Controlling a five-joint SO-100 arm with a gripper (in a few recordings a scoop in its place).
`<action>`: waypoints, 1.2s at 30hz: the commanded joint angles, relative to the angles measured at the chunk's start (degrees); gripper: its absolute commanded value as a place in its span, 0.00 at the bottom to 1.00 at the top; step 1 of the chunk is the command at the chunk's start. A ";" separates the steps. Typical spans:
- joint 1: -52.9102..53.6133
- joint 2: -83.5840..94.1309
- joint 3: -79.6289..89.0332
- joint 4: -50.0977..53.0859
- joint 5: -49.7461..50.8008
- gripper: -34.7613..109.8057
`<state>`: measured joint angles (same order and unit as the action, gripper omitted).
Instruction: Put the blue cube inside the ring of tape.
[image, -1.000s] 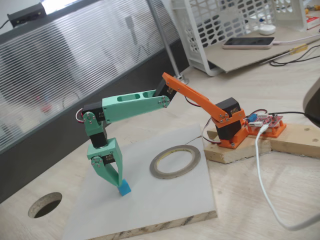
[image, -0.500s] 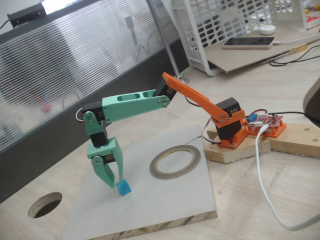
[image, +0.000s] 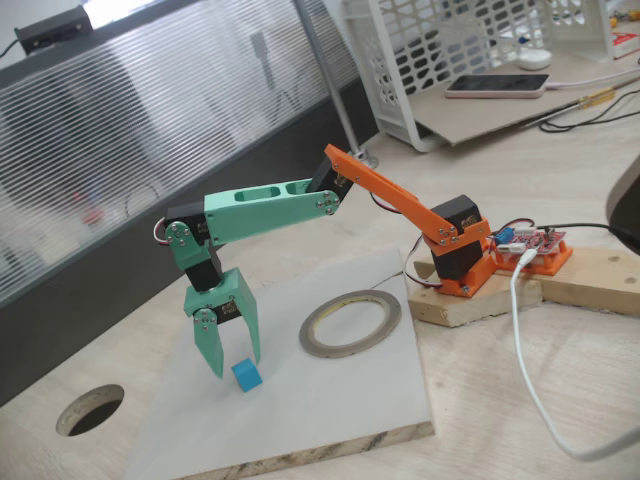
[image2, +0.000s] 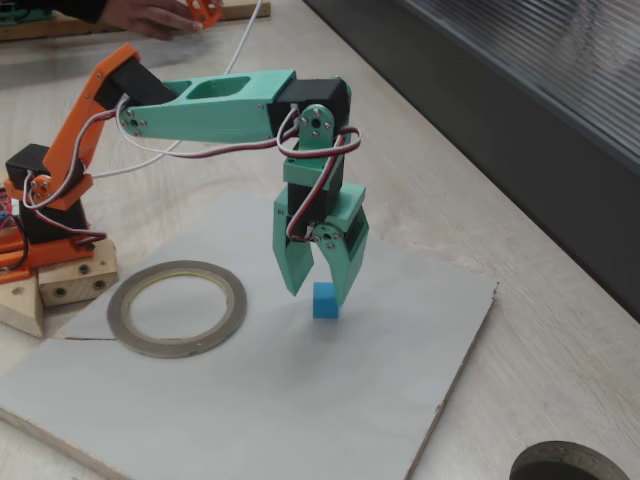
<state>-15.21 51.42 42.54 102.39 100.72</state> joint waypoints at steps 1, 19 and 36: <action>-0.70 1.93 -0.97 1.49 0.44 0.51; -0.70 1.93 -1.05 0.79 0.44 0.51; -0.70 1.93 -1.05 0.70 0.35 0.51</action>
<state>-15.21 51.42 42.54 102.39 100.72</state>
